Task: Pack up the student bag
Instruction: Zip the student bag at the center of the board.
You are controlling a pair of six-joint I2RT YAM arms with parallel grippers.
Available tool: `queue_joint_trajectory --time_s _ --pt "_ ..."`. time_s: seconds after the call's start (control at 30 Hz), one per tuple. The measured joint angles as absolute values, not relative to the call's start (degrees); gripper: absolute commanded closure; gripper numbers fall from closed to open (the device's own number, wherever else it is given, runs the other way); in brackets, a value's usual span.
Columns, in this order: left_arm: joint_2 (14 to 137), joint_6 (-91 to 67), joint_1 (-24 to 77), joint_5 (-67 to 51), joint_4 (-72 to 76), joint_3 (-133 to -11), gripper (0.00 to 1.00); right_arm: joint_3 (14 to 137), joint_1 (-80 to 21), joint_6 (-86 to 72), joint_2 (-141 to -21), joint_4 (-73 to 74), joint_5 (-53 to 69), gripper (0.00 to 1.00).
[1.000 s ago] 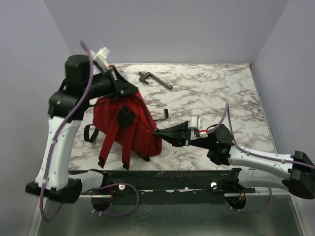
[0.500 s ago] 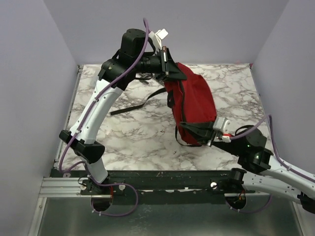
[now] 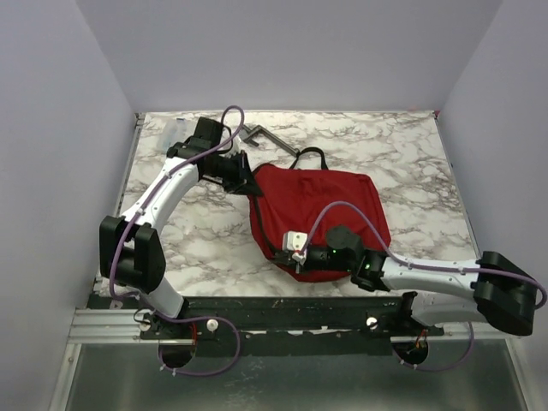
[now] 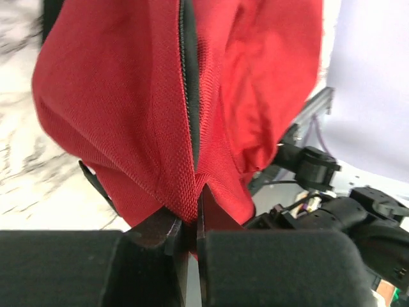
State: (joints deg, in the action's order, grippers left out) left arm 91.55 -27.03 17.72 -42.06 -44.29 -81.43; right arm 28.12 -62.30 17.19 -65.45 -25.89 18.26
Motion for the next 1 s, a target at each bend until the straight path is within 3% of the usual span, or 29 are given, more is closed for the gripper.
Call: queue_joint_trajectory --time_s 0.2,0.3,0.53,0.77,0.9,1.0 --pt "91.4 -20.8 16.1 -34.8 -45.0 -75.5 0.25 28.0 -62.3 13.6 -75.4 -35.8 21.7 0.99" --pt "86.9 -20.7 15.7 -28.8 -43.5 -69.9 0.15 28.0 -62.3 12.1 -77.6 -39.2 22.7 0.99" --pt "64.6 -29.8 13.5 -19.0 -38.5 -53.1 0.19 28.2 -62.3 11.3 -79.3 -40.9 24.1 0.99" --pt "52.7 -51.5 14.2 -26.5 -19.7 -27.8 0.32 28.9 -62.3 11.4 -79.3 -40.6 25.3 0.99" --pt "54.1 -56.7 16.2 -28.6 -13.6 -24.3 0.53 29.0 -62.3 12.3 -79.4 -39.9 27.1 0.99" --pt "55.1 -57.3 16.8 -29.3 -8.9 -24.6 0.75 29.6 -62.3 13.6 -79.9 -38.6 28.2 0.99"
